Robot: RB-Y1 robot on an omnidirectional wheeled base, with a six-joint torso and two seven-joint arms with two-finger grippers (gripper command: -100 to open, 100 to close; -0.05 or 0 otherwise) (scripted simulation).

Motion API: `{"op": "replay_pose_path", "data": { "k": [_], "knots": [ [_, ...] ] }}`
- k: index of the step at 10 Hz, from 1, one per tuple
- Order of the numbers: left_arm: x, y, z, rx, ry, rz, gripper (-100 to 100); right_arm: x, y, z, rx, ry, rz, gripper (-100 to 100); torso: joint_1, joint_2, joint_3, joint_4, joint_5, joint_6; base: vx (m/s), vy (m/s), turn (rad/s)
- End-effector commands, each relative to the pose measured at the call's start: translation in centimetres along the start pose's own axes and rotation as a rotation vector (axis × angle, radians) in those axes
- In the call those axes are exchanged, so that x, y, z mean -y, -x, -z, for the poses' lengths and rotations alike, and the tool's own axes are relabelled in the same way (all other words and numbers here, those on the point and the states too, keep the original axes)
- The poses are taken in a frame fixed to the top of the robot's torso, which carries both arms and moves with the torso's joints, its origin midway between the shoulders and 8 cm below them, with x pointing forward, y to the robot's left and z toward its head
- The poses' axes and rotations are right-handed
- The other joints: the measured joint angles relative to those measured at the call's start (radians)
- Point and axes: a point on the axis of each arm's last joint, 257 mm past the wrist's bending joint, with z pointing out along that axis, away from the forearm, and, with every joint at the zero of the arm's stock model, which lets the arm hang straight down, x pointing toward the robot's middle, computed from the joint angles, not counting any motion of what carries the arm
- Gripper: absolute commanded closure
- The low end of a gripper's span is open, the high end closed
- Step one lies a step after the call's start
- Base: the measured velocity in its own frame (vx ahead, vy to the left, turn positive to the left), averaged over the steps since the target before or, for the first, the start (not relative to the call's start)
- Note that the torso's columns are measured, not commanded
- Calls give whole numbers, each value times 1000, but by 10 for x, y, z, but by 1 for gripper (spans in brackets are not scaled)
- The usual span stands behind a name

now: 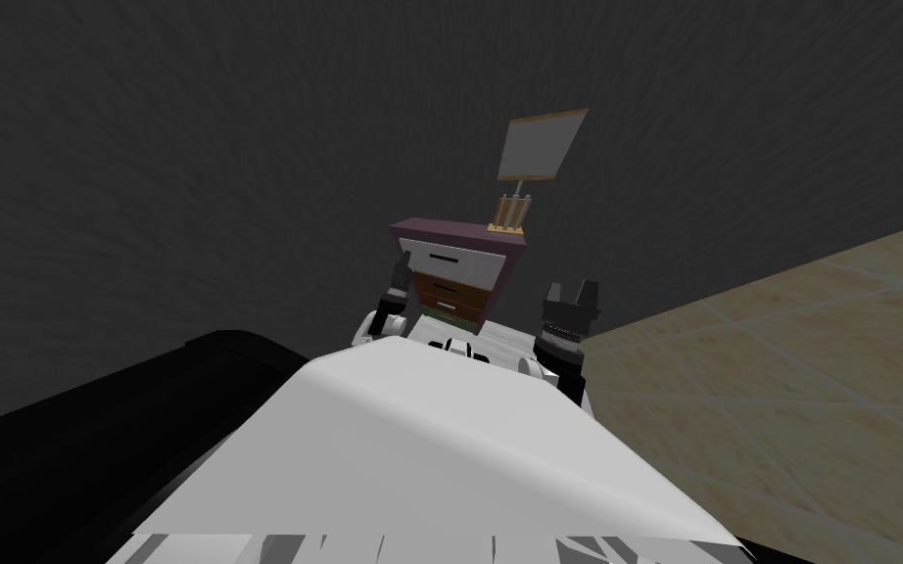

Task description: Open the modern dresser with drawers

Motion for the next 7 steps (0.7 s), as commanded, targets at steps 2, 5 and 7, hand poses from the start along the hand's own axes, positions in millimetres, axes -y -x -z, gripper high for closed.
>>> {"op": "replay_pose_path", "data": {
  "k": [2,5,7],
  "knots": [
    [-17,-7,-4,-21,56,4,-100,0,0,0,0,0,0,0,0,-1,0,0,0,0,23,10,-45],
    [-35,-14,-7,-52,113,-1,-100,0,0,0,0,0,0,0,0,-1,0,0,0,0,24,15,-54],
    [-45,-17,-9,-70,144,-9,-100,0,0,0,0,0,0,0,0,0,0,0,0,0,26,13,-50]
  ]
}}
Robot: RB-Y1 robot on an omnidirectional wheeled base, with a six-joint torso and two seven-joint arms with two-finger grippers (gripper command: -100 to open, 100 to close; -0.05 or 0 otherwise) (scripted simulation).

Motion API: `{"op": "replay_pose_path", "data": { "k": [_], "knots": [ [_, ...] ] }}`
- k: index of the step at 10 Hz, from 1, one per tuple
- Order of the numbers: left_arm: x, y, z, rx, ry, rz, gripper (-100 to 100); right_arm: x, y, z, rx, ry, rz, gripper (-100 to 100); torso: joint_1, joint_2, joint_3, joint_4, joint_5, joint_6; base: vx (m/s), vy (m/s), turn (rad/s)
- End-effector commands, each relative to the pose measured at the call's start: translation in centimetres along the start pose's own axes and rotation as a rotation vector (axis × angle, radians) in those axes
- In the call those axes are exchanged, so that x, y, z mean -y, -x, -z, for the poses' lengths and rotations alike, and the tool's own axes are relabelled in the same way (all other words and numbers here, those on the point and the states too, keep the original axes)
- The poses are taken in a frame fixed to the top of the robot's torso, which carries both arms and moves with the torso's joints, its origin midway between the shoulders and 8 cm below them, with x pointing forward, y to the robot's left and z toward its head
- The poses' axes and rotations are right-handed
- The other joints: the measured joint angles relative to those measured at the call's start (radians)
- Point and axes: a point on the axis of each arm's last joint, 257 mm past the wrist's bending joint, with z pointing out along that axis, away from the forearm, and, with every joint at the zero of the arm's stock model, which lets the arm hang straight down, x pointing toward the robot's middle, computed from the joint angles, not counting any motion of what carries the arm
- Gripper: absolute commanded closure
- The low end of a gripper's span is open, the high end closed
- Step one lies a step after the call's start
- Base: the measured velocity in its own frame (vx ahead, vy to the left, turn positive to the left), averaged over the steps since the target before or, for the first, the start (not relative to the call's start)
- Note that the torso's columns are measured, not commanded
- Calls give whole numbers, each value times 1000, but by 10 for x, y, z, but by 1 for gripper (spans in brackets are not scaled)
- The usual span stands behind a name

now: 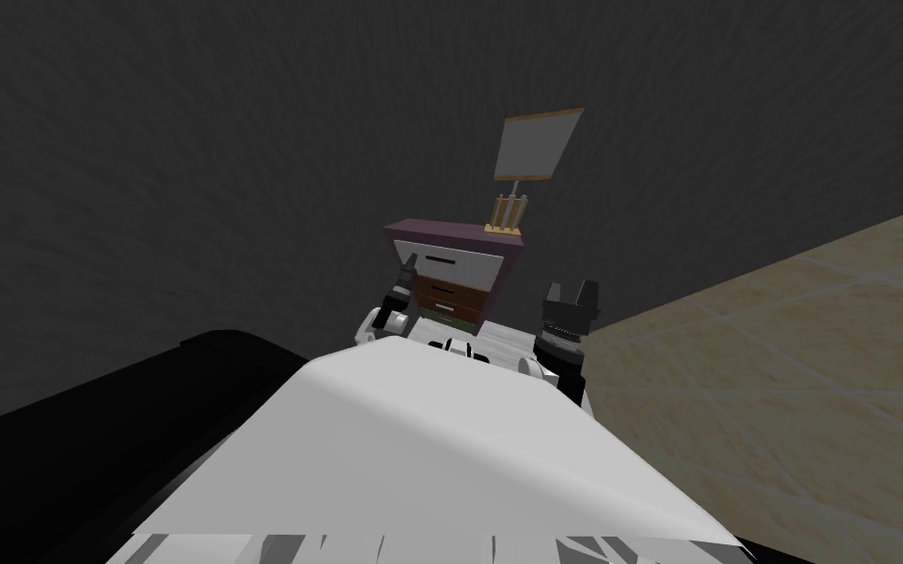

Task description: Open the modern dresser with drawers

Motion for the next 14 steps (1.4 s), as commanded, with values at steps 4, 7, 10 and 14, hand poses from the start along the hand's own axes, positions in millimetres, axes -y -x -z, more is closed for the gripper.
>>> {"op": "replay_pose_path", "data": {
  "k": [4,7,10,14],
  "knots": [
    [-29,-10,-7,-51,98,-24,-100,0,0,0,0,0,0,0,0,0,0,0,0,0,24,12,-56],
    [-47,-14,-10,-73,158,-35,-100,0,0,0,0,0,0,0,0,0,0,0,0,0,28,17,-56],
    [-65,-17,-12,-92,216,-51,-100,0,0,0,0,0,0,0,0,0,0,0,0,0,26,15,-56],
    [-84,-19,-13,-111,280,-71,-100,0,0,0,0,0,0,0,0,0,0,0,0,0,21,13,-47]
  ]
}}
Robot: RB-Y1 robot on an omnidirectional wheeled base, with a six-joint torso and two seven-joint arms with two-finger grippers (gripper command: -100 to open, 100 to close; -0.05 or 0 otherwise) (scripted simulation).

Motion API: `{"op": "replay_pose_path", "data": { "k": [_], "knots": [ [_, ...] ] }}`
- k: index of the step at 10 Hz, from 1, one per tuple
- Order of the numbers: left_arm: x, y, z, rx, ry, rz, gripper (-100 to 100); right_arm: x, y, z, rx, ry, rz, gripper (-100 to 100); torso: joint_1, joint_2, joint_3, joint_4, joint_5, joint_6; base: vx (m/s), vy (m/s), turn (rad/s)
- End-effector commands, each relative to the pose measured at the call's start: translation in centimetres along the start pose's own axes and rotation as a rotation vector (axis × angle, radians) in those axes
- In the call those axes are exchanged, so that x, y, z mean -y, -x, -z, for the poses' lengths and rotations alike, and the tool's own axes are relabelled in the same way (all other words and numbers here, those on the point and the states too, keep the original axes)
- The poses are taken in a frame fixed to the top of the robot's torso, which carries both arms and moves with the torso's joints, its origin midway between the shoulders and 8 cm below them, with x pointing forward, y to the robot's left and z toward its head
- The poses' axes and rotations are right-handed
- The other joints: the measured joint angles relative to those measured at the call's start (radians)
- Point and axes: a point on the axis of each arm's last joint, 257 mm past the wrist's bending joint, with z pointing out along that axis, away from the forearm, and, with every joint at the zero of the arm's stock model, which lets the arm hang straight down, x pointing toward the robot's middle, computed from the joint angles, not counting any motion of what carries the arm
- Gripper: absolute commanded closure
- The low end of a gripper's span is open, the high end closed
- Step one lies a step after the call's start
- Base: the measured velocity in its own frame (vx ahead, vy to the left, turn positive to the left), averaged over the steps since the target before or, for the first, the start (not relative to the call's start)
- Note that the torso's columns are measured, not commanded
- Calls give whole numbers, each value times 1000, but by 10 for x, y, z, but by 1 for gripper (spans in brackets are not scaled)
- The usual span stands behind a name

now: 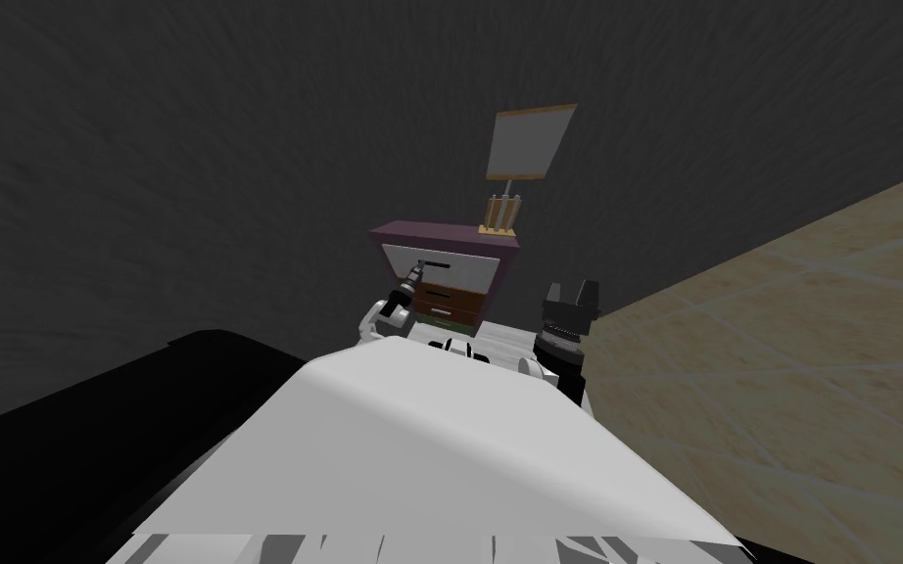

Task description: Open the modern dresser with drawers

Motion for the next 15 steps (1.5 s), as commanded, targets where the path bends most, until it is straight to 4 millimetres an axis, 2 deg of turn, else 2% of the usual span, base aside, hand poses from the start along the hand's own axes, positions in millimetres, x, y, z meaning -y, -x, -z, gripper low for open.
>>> {"op": "replay_pose_path", "data": {
  "k": [1,2,3,4,5,6,7,8,9,10,11,12,13,14,15],
  "knots": [
    [-4,-1,-1,-4,16,-5,-100,0,0,0,0,0,0,0,0,0,0,0,0,0,8,7,-10],
    [-5,-3,-13,-29,0,1,-100,0,0,0,0,0,0,0,0,0,0,0,0,0,-24,-43,60],
    [-12,-3,-13,-30,12,0,-100,0,0,0,0,0,0,0,-3,1,1,0,-1,0,-26,-58,49],
    [-5,-3,-25,-50,-18,6,-100,0,0,0,0,0,0,0,-2,1,1,0,-1,0,-29,-79,74],
    [-18,-4,-25,-51,6,5,-100,0,0,0,0,0,0,0,-2,0,0,0,-1,0,-23,-72,29],
    [-9,-2,-36,-70,-27,9,-100,0,0,0,0,0,0,0,0,-1,0,0,0,0,-30,-68,65],
    [-23,-2,-37,-69,0,8,-100,0,0,0,0,0,0,0,1,-1,0,0,0,0,-33,-60,35],
    [-15,1,-48,-86,-30,11,-100,0,0,0,0,0,0,0,1,0,0,0,0,0,-29,-79,68],
    [-28,1,-49,-84,-5,10,-100,0,0,0,0,0,0,0,0,0,0,0,0,0,-21,-66,33],
    [-19,6,-60,-99,-34,13,-100,0,0,0,0,0,0,0,0,-1,0,0,0,0,-29,-67,57],
    [-31,7,-61,-96,-11,11,-100,0,0,0,0,0,0,0,0,0,0,0,0,0,-27,-56,45],
    [-21,13,-72,-108,-42,13,-100,0,0,0,0,0,0,0,1,0,0,0,0,0,-34,-70,85],
    [-35,15,-73,-104,-14,11,-100,0,0,0,0,0,0,0,0,0,0,0,0,0,-34,-62,30],
    [-27,22,-84,-113,-38,12,-100,0,0,0,0,0,0,0,0,0,0,0,0,0,-42,-59,67],
    [-40,25,-85,-108,-13,10,-100,0,0,0,0,0,0,0,0,0,0,0,0,0,-31,-59,32]
  ]
}}
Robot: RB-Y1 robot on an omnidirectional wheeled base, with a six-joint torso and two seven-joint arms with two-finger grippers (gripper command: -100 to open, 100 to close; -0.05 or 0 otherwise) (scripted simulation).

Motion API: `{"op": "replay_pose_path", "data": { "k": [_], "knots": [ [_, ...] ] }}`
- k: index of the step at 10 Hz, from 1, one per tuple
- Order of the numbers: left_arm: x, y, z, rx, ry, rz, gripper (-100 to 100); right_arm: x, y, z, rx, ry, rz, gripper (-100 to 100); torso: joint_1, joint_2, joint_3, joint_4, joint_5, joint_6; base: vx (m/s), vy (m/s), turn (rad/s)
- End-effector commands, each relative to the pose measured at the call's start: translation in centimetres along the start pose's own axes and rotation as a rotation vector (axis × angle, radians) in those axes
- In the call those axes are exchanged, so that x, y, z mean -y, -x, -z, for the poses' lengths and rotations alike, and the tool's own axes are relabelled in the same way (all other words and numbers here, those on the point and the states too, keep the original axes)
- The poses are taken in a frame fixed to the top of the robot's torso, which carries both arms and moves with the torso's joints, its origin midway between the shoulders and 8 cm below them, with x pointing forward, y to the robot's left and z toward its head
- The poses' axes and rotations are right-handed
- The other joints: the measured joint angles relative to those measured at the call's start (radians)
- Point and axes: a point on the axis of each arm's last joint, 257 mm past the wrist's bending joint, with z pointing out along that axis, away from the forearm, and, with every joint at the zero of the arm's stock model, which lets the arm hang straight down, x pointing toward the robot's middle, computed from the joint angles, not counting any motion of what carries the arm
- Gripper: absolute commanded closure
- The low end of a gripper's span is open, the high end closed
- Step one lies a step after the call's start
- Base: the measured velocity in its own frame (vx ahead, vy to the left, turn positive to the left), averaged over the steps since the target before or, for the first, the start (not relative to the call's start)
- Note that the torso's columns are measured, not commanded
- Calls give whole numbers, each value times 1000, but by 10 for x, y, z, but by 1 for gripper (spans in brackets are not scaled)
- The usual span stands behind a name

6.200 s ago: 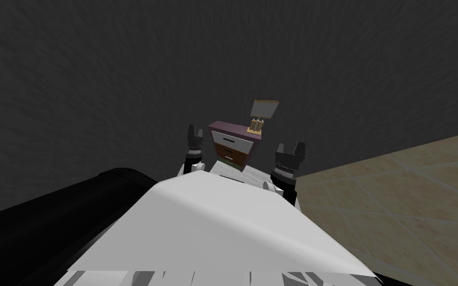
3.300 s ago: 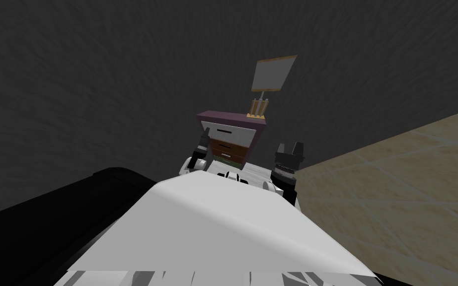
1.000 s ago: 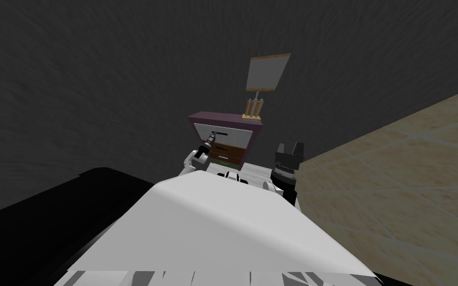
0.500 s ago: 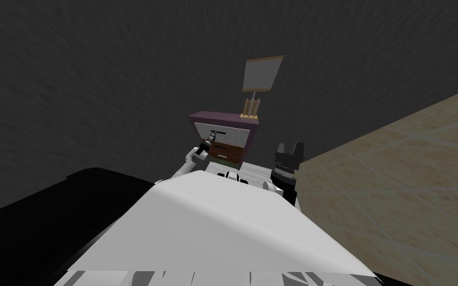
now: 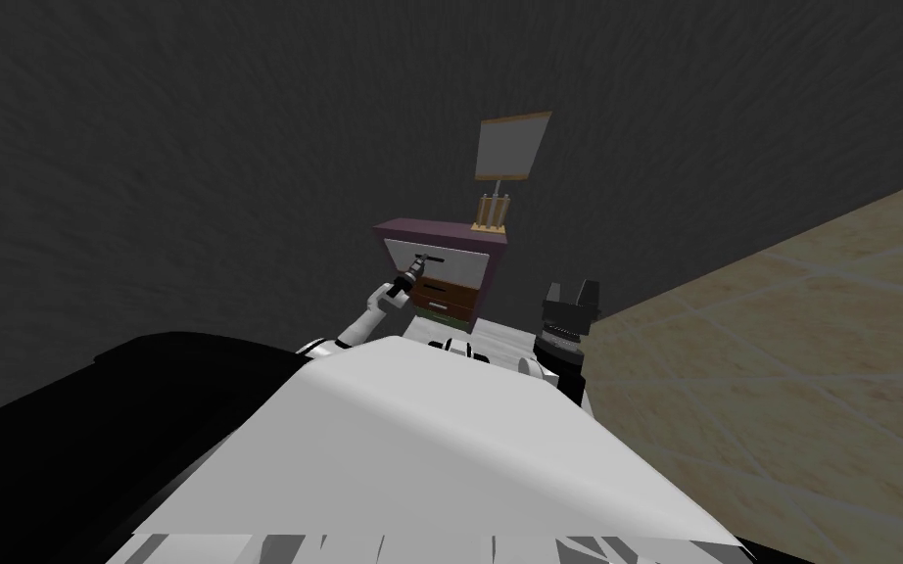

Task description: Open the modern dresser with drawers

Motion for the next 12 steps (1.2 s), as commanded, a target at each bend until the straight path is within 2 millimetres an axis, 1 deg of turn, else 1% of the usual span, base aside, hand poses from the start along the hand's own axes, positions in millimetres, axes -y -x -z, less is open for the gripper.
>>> {"op": "replay_pose_path", "data": {
  "k": [1,2,3,4,5,6,7,8,9,10,11,12],
  "knots": [
    [0,19,-16,-4,-10,1,-100,0,0,0,0,0,0,0,0,-1,0,0,0,0,-37,-74,58],
    [-13,22,-16,1,14,1,-100,0,0,0,0,0,0,0,-1,0,0,0,0,0,-26,-61,39],
    [-3,34,-25,-2,-9,0,-100,0,0,0,0,0,0,0,0,-1,0,0,0,0,-30,-77,70],
    [-14,38,-26,4,12,0,-100,0,0,0,0,0,0,0,-1,-1,0,0,0,0,-31,-63,37],
    [-1,51,-35,2,-15,-1,-100,0,0,0,0,0,0,0,0,0,0,0,0,0,-38,-61,65],
    [-13,55,-35,11,7,-2,-100,0,0,0,0,0,0,0,0,0,0,0,0,0,-30,-48,33],
    [-10,50,-32,6,0,-2,-100,0,0,0,0,0,0,0,1,0,0,0,0,0,-11,-17,2],
    [-14,38,-26,4,12,0,100,0,0,0,0,0,0,0,2,-1,-1,0,1,0,26,34,-82],
    [-24,27,-18,10,37,-1,100,0,0,0,0,0,0,0,3,-3,-2,-1,1,0,58,99,-95],
    [-16,23,-15,2,21,1,100,0,0,0,0,0,0,0,7,-9,-5,-10,5,2,35,102,-48],
    [-13,22,-16,1,14,1,100,0,0,0,0,0,0,0,6,-12,-7,-11,6,1,12,49,-10],
    [-16,11,-7,5,28,1,100,0,0,0,0,0,0,0,4,-11,-7,-10,5,-1,31,56,-35]
  ]
}}
